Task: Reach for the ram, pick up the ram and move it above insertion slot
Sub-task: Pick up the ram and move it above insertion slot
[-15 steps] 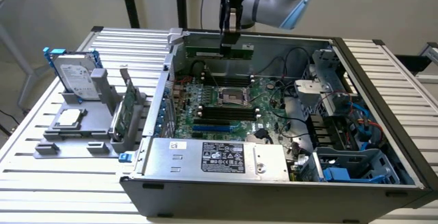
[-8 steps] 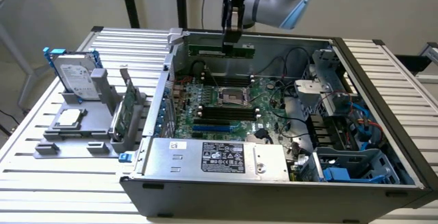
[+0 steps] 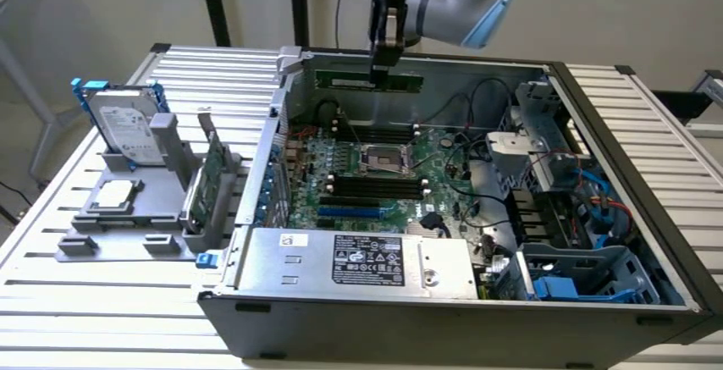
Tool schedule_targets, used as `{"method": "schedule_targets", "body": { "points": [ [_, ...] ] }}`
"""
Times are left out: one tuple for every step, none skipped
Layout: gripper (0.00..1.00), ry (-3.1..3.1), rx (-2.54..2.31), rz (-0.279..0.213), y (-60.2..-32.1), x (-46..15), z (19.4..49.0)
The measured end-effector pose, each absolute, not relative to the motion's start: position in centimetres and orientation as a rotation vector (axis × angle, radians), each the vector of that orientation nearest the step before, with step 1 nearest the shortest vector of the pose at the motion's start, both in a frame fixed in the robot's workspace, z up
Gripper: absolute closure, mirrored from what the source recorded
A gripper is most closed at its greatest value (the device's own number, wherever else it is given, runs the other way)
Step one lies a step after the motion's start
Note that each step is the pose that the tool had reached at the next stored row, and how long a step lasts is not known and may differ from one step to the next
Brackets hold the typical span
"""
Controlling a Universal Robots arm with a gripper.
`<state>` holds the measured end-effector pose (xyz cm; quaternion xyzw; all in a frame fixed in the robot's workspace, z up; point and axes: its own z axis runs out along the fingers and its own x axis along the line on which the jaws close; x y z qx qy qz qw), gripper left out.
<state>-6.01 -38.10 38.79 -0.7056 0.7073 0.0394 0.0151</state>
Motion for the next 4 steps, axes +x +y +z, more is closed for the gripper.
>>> {"method": "schedule_targets", "body": {
  "points": [
    [0.87,2.201,-2.196,0.123,-38.1,-6.0,38.78],
    [0.87,2.201,-2.196,0.123,-38.1,-6.0,38.78],
    [0.87,2.201,-2.196,0.123,-38.1,-6.0,38.78],
    [0.87,2.201,-2.196,0.123,-38.1,-6.0,38.78]
  ]
}}
